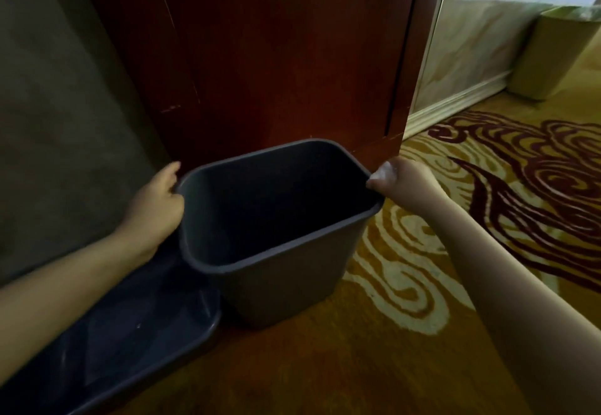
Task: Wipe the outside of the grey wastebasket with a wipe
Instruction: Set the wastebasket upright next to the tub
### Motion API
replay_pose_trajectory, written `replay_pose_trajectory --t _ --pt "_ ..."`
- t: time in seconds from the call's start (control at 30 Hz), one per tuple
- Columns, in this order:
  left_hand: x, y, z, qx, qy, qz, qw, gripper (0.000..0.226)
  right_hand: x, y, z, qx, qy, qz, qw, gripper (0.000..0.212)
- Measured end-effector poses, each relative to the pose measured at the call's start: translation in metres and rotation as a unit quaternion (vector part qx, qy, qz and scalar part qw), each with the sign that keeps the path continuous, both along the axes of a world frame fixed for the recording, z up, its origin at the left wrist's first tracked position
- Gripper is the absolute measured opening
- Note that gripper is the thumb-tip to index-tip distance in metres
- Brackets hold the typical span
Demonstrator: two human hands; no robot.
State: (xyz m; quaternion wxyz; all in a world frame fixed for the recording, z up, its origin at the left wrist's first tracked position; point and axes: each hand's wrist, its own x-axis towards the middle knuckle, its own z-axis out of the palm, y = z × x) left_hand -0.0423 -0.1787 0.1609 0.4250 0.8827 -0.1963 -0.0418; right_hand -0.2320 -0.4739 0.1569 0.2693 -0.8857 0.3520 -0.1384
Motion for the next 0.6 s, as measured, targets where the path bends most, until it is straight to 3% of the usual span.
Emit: replay_pose_trajectory --t 0.07,0.13,0.43,0.6 --pt "-0.001 0.0 -0.007 -0.032 0.076 0.064 0.995 0.063 0.011 -0.004 -0.005 0.086 -0.01 0.021 0.996 0.028" --pt "-0.002 0.0 -0.011 -0.026 0.112 0.088 0.989 0.075 0.018 -0.004 -0.009 0.113 -0.03 0.036 0.992 0.022" --pt "0.007 -0.026 -0.005 -0.081 0.115 0.136 0.981 0.073 0.025 -0.007 0.004 0.071 -0.112 -0.003 0.991 0.025" --pt "0.014 -0.048 -0.008 -0.053 0.12 0.112 0.985 0.072 0.024 -0.018 -0.001 0.096 -0.074 -0.027 0.992 0.02"
